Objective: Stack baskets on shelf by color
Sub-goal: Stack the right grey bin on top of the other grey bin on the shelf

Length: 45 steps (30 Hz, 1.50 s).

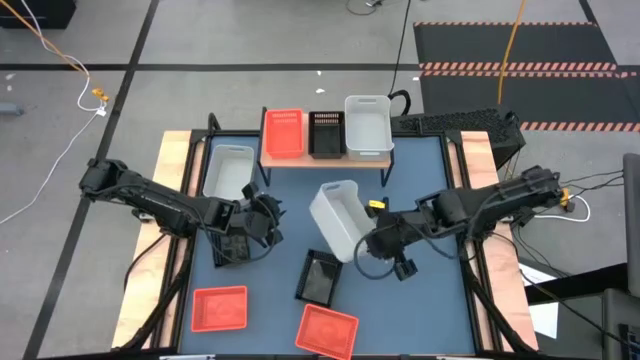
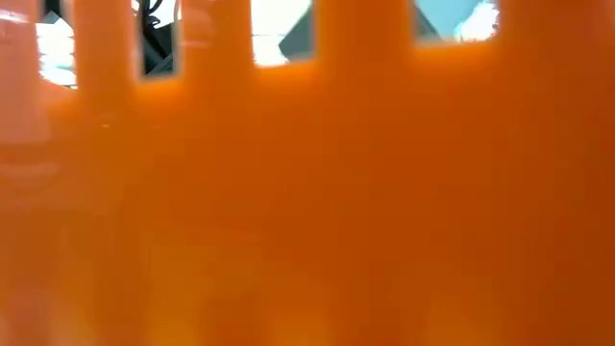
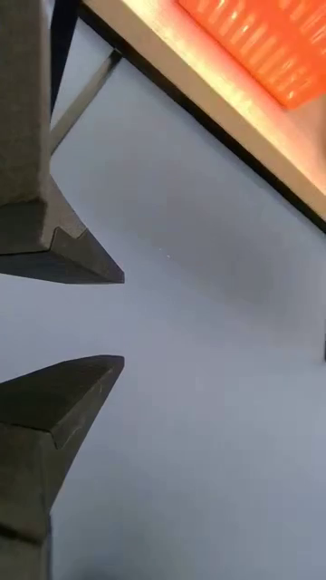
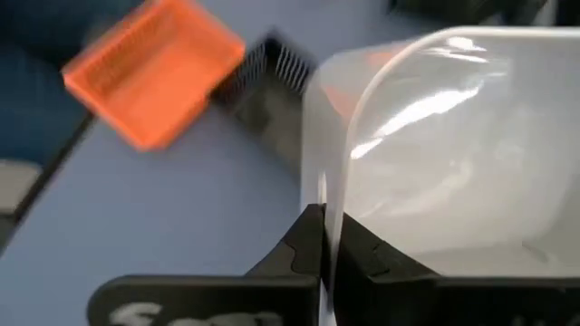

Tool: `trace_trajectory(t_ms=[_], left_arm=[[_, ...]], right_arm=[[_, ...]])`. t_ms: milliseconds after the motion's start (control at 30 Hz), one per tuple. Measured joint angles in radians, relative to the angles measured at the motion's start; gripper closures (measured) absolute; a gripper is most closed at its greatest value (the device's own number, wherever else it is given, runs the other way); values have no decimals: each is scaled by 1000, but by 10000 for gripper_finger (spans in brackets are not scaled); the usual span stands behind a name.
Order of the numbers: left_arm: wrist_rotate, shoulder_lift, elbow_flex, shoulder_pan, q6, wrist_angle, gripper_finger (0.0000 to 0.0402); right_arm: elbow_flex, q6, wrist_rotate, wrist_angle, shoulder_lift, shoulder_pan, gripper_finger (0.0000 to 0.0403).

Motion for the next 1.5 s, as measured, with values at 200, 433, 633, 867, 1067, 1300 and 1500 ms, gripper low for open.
trace_trajectory(t_ms=[200, 433, 633, 867, 1067, 1300, 1500], left_arm=[[41, 0, 0, 11, -29, 27, 261], [77, 0, 0, -5, -59, 25, 261], [78, 0, 0, -26, -110, 25, 261], [77, 0, 0, -37, -102, 24, 261], [73, 0, 0, -36, -89, 25, 261], [70, 0, 0, -36, -87, 25, 261], [70, 0, 0, -36, -88, 25, 261]], right_arm=[[325, -106, 343, -92, 53, -7, 403], [497, -246, 559, -110, 92, -184, 403], [489, -234, 492, -197, 124, -466, 403], [490, -231, 271, -315, 185, -652, 403], [489, -223, 220, -433, 246, -686, 403], [489, -219, 165, -467, 283, -678, 403], [489, -203, 140, -472, 287, -680, 403]])
